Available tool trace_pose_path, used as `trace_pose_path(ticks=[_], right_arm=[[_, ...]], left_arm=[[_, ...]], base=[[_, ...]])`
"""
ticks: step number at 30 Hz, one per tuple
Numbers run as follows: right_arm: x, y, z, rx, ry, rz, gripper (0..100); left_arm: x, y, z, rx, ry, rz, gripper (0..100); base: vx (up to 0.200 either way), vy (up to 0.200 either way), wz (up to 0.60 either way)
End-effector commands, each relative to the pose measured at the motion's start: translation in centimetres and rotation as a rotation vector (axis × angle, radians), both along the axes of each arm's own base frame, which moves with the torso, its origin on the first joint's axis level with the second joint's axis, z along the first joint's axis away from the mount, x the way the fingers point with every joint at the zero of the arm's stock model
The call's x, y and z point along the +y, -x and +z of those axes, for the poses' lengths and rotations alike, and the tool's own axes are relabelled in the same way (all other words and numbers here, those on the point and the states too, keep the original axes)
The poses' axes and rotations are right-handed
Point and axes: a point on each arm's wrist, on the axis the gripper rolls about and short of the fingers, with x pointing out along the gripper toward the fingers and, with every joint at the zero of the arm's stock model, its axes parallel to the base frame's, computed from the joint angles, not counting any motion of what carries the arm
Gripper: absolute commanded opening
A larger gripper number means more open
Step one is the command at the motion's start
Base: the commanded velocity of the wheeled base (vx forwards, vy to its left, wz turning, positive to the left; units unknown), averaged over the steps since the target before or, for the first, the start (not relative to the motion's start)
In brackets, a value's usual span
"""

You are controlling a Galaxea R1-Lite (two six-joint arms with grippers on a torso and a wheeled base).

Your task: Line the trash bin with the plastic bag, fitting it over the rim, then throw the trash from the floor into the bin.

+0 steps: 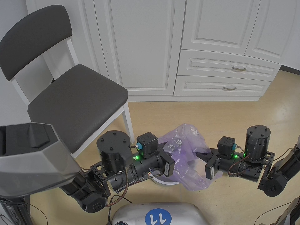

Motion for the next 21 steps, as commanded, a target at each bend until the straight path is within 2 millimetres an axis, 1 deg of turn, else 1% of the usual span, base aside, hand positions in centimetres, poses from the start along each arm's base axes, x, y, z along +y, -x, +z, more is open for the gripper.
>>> trace_pose_path(ticks=[1, 6, 11, 15, 16, 17, 18, 19, 20, 21], right_arm=[[-0.1, 0.0, -0.9, 0.031, 0.020, -0.005, 0], [-0.1, -0.2, -1.4, 0.072, 0.046, -0.007, 0], [0.1, -1.8, -3.0, 0.122, 0.056, -0.031, 0], [0.7, -2.9, -3.5, 0.162, 0.015, -0.055, 0], [0.7, -2.9, -3.6, 0.164, 0.015, -0.055, 0], [0.8, -3.7, -4.1, 0.181, 0.002, -0.073, 0], [0.7, -3.8, -4.2, 0.184, 0.000, -0.079, 0], [0.5, -4.7, -4.7, 0.198, -0.010, -0.102, 0], [0.5, -4.7, -4.7, 0.198, -0.010, -0.102, 0], [0.2, -5.6, -5.0, 0.201, -0.019, -0.126, 0]], left_arm=[[-0.1, -0.2, -1.6, 0.034, -0.032, 0.002, 0], [-0.1, -0.4, -2.6, 0.065, -0.020, 0.012, 0], [0.3, -1.4, -4.4, 0.078, -0.011, 0.039, 0], [0.5, -2.5, -6.4, 0.130, 0.008, 0.058, 0], [0.5, -2.6, -6.4, 0.132, 0.011, 0.060, 0], [0.4, -3.5, -7.2, 0.155, 0.033, 0.076, 0], [0.4, -3.7, -7.3, 0.158, 0.037, 0.079, 0], [0.4, -4.8, -7.6, 0.161, 0.063, 0.099, 0], [0.4, -4.8, -7.6, 0.161, 0.063, 0.099, 0], [0.4, -6.5, -7.3, 0.145, 0.111, 0.125, 0]], base=[[0.000, 0.000, 0.00], [0.000, 0.000, 0.00], [0.000, 0.000, 0.00], [0.000, 0.000, 0.00], [0.000, 0.000, 0.00], [0.000, 0.000, 0.00], [0.000, 0.000, 0.00], [0.000, 0.000, 0.00], [0.000, 0.000, 0.00], [0.000, 0.000, 0.00]])
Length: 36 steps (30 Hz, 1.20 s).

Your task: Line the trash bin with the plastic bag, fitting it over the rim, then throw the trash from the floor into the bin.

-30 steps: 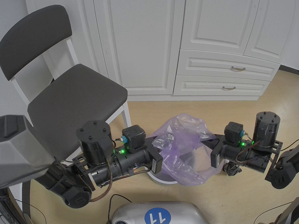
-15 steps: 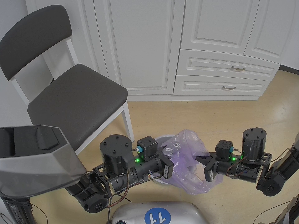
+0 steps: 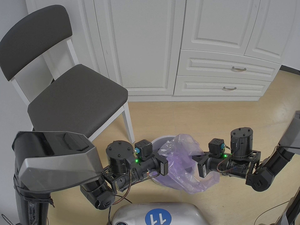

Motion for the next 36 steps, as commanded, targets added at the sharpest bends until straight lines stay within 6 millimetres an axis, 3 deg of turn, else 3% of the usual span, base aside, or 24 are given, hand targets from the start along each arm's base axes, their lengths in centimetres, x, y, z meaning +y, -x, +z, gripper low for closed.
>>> trace_pose_path(ticks=[1, 6, 8, 9, 14, 21, 31, 36], right_arm=[[-0.4, -2.8, -1.9, 0.043, -0.009, -0.065, 0], [-1.4, -4.5, -1.6, 0.030, -0.051, -0.128, 0], [-1.4, -4.7, -1.6, 0.030, -0.054, -0.132, 0], [-1.8, -5.2, -1.8, 0.035, -0.065, -0.152, 0], [-1.7, -6.1, -2.6, 0.050, -0.072, -0.167, 0], [-2.4, -6.9, -2.3, 0.048, -0.099, -0.202, 0], [-2.2, -7.3, -2.9, 0.075, -0.121, -0.213, 0], [-2.2, -7.3, -2.8, 0.078, -0.119, -0.212, 0]], left_arm=[[0.0, -3.9, -1.6, 0.012, 0.066, 0.069, 0], [0.5, -6.7, -0.5, -0.014, 0.154, 0.114, 0], [0.6, -7.0, -0.6, -0.014, 0.156, 0.117, 0], [0.9, -7.9, -1.4, 0.000, 0.147, 0.137, 0], [1.3, -9.0, -3.1, 0.037, 0.133, 0.158, 0], [0.4, -10.4, -3.2, 0.121, 0.246, 0.151, 0], [1.5, -8.9, -4.7, 0.220, 0.222, 0.190, 0], [2.4, -7.2, -3.7, 0.232, 0.198, 0.204, 0]], base=[[0.000, 0.000, 0.00], [0.000, 0.000, 0.00], [0.000, 0.000, 0.00], [0.000, 0.000, 0.00], [0.000, 0.000, 0.00], [0.000, 0.000, 0.00], [0.000, 0.000, 0.00], [0.000, 0.000, 0.00]])
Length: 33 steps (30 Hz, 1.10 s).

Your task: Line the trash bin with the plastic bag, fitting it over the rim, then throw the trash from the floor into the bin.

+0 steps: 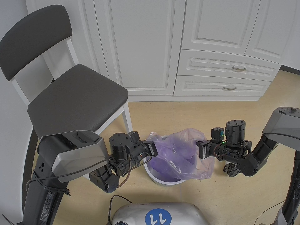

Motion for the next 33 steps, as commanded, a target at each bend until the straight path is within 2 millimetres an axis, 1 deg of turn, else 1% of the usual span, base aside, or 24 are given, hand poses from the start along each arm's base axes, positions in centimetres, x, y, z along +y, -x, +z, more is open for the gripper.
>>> trace_pose_path(ticks=[1, 7, 11, 17, 21, 23, 24, 27, 30, 33], right_arm=[[0.1, 0.0, -0.1, 0.006, 0.002, 0.002, 0], [0.2, 0.4, -0.1, 0.013, 0.005, 0.004, 0], [-0.1, 0.4, 0.3, 0.004, 0.002, -0.007, 0], [-0.3, 0.7, 1.0, 0.044, 0.016, -0.008, 0], [-0.1, 0.7, 1.2, 0.058, -0.004, -0.014, 0], [-0.1, 0.7, 1.2, 0.060, -0.004, -0.015, 0], [-0.1, 0.7, 1.2, 0.062, -0.007, -0.015, 0], [-0.1, 0.8, 1.2, 0.068, -0.004, -0.017, 0], [-0.2, 1.0, 1.6, 0.076, -0.001, -0.017, 0], [-0.2, 1.2, 2.4, 0.088, 0.003, -0.016, 0]], left_arm=[[0.8, 1.5, 1.5, 0.011, -0.021, 0.003, 0], [1.2, 2.2, 2.4, 0.022, -0.043, 0.005, 0], [1.5, 2.9, 2.0, 0.040, -0.077, 0.032, 0], [1.6, 2.7, 1.9, 0.049, -0.152, 0.098, 0], [1.5, 2.6, 2.8, 0.071, -0.168, 0.106, 0], [1.5, 2.5, 2.8, 0.071, -0.168, 0.106, 0], [1.4, 2.5, 3.4, 0.074, -0.172, 0.105, 0], [1.3, 2.5, 3.8, 0.097, -0.199, 0.101, 0], [1.3, 2.4, 4.1, 0.132, -0.229, 0.099, 0], [1.1, 2.1, 4.6, 0.144, -0.247, 0.125, 0]], base=[[0.000, 0.000, 0.00], [0.000, 0.000, 0.00], [0.000, 0.000, 0.00], [0.000, 0.000, 0.00], [0.000, 0.000, 0.00], [0.000, 0.000, 0.00], [0.000, 0.000, 0.00], [0.000, 0.000, 0.00], [0.000, 0.000, 0.00], [0.000, 0.000, 0.00]])
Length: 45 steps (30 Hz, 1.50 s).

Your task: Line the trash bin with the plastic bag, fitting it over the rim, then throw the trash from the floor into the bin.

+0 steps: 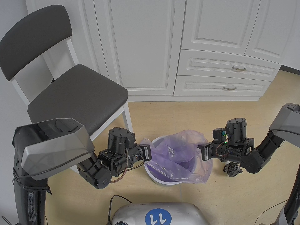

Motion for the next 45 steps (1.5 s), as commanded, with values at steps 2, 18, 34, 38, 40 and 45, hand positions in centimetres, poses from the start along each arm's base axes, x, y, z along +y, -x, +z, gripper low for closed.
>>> trace_pose_path(ticks=[2, 18, 34, 38, 40, 45], right_arm=[[0.0, 0.3, 1.8, -0.008, -0.004, 0.002, 0], [0.2, 0.9, 3.8, 0.061, -0.006, -0.017, 0], [1.1, 1.1, 4.8, 0.199, -0.017, -0.036, 0], [1.3, 1.2, 5.2, 0.220, -0.015, -0.036, 0], [1.3, 1.2, 5.3, 0.235, -0.008, -0.037, 0], [1.3, 1.3, 5.7, 0.242, -0.020, -0.046, 0]], left_arm=[[-0.6, -0.6, 2.2, -0.042, 0.003, 0.037, 0], [-0.9, -0.1, 4.1, 0.044, -0.115, 0.011, 0], [-1.0, 0.2, 5.1, 0.100, -0.197, 0.002, 0], [-1.0, 0.4, 5.5, 0.112, -0.223, 0.013, 0], [-1.0, 0.4, 5.7, 0.122, -0.245, 0.014, 0], [-0.9, 0.2, 5.9, 0.134, -0.262, 0.015, 0]], base=[[0.000, 0.000, 0.00], [0.000, 0.000, 0.00], [0.000, 0.000, 0.00], [0.000, 0.000, 0.00], [0.000, 0.000, 0.00], [0.000, 0.000, 0.00]])
